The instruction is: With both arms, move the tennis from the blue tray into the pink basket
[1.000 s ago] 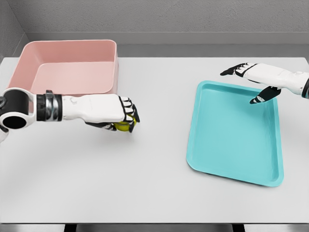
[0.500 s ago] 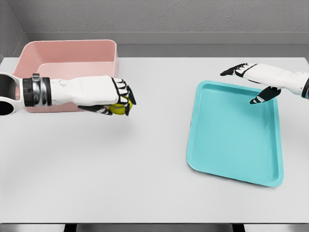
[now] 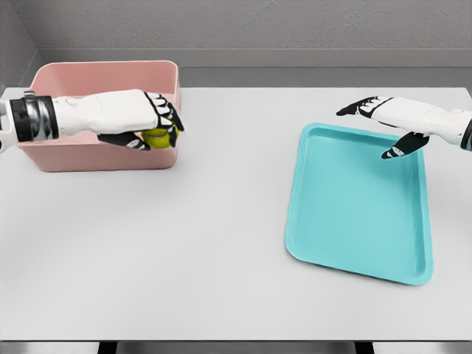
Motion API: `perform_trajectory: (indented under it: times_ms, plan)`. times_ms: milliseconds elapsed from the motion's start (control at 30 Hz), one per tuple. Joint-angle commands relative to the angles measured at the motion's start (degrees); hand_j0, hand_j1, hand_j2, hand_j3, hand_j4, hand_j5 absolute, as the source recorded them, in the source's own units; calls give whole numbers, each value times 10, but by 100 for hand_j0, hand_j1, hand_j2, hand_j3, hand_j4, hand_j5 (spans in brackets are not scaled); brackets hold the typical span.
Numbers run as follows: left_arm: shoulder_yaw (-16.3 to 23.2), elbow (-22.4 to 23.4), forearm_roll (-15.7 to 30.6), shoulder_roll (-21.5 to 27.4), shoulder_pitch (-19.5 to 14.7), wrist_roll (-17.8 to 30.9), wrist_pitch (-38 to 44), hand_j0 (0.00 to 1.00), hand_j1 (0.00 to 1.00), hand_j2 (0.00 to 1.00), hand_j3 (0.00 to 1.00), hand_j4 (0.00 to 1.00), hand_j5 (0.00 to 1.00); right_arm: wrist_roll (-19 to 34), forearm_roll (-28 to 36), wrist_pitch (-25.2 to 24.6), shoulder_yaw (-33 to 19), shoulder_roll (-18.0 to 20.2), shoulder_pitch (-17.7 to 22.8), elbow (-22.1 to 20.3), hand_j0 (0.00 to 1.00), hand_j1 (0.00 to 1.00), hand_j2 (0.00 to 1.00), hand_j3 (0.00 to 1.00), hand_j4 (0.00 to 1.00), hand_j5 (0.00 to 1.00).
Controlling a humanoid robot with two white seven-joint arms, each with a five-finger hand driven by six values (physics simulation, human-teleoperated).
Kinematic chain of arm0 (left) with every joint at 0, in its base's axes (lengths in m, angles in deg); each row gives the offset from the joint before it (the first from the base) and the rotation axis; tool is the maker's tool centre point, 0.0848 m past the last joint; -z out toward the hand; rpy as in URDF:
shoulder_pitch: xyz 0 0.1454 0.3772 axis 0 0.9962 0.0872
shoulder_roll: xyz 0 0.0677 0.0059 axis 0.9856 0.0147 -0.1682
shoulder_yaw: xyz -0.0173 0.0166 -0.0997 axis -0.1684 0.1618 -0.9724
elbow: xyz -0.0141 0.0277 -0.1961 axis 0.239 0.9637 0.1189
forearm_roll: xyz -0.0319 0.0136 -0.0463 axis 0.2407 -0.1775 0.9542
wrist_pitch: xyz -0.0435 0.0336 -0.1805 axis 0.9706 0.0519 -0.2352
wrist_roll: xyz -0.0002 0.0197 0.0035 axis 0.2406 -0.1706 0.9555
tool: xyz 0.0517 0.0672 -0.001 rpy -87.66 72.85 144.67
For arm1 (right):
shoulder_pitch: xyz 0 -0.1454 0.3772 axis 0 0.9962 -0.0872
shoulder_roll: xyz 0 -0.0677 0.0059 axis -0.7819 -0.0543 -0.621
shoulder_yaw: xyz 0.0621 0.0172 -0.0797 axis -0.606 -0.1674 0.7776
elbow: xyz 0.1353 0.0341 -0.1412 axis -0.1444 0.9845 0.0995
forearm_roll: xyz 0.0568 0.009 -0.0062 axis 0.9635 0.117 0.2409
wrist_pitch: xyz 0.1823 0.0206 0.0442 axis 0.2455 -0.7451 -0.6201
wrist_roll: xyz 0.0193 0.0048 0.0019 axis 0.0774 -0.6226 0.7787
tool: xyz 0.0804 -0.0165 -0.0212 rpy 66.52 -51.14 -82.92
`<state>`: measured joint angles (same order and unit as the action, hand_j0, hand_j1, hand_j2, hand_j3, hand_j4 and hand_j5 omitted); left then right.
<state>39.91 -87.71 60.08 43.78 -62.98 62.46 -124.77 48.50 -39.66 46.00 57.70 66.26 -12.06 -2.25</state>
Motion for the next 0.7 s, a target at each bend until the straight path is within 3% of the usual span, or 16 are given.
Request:
perform_trajectory:
  times_ms: [0,500,667]
  plan:
    - [-4,13,4,-2,1,0,2,51,51,51,51,51,51,0,4,-1,-1,0,0,0,100,100,100,100,100,100]
    - [-19,118,-2,-33,-23,0,2,51,51,51,51,51,51,0,4,-1,-1,0,0,0,100,100,100,100,100,100]
    - [-19,179,-3,-47,-28,0,2,52,52,52,52,52,52,0,4,-1,-1,0,0,0,100,100,100,100,100,100]
